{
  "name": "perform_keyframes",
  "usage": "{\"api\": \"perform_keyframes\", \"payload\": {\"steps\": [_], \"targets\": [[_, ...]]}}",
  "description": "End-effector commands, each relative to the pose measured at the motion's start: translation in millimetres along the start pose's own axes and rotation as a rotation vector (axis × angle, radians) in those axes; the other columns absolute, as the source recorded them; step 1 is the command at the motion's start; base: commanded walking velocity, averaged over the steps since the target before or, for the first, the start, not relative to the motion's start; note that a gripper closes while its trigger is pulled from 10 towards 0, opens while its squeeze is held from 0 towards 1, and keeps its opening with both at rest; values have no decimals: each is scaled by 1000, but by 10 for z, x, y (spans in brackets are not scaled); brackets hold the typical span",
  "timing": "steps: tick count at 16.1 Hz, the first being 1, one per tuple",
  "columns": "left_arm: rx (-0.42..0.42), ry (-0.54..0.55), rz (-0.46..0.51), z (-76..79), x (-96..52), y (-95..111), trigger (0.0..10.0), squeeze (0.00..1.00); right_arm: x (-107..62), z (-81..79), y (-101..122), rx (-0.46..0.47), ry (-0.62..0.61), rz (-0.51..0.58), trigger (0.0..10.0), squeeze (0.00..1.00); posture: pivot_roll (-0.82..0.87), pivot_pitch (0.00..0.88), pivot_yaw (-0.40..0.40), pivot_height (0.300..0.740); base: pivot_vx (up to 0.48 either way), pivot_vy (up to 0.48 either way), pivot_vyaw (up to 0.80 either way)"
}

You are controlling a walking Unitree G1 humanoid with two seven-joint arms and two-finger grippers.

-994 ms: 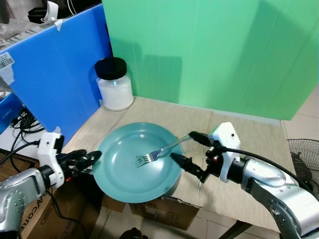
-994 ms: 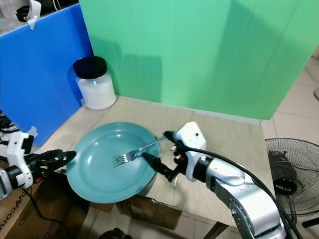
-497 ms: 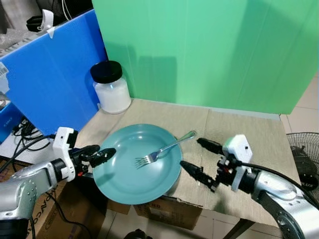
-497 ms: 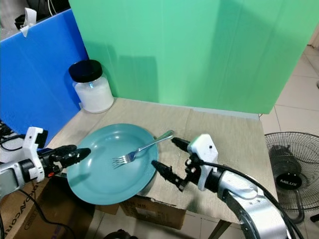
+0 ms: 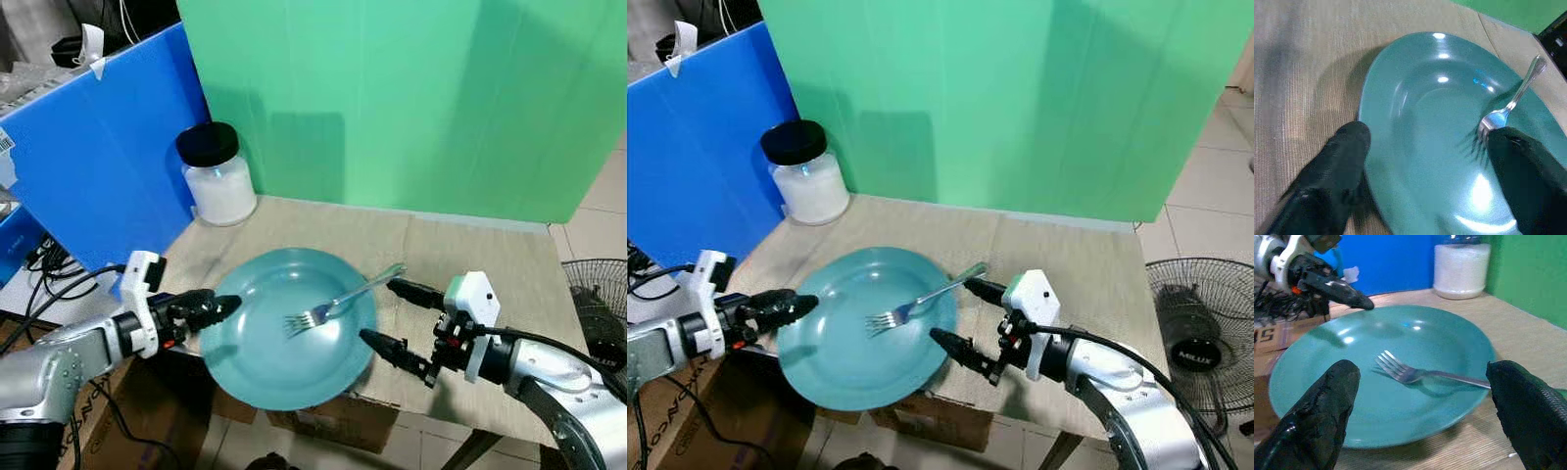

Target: Setting the table

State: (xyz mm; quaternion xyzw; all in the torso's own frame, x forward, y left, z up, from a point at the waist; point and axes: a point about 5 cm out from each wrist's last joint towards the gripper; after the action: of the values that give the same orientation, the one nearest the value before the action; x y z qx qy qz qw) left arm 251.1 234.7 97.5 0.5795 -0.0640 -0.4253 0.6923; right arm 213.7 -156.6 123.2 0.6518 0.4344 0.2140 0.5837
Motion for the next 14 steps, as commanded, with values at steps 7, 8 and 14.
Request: {"api": "perform_keyframes", "payload": {"steps": [7,8,14], "targets": [[-31,97,-110,-146,16,-150,10000,0,-24,46,-66,1,-30,-18,10000,0,83,0,137,740,0,0,0],[-36,98,-95,-157,18,-132,10000,0,-29,46,-67,3,-34,-15,10000,0,81,0,142,740,0,0,0],[-22,92,-85,-175,-10,-66,10000,0,-34,28,-60,4,-40,5,10000,0,82,0,162,740,0,0,0]]}}
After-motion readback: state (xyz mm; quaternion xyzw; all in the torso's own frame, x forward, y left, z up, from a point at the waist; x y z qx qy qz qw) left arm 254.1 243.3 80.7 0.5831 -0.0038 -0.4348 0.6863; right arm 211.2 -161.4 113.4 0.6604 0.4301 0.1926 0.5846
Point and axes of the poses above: a point about 5 cm out from each wrist's last joint towards the gripper, its own x axis pointing out of the wrist towards the gripper, its own y axis along the axis of the wrist's last joint, z = x × y, and after that the axes turned 12 degrees about x, right-handed
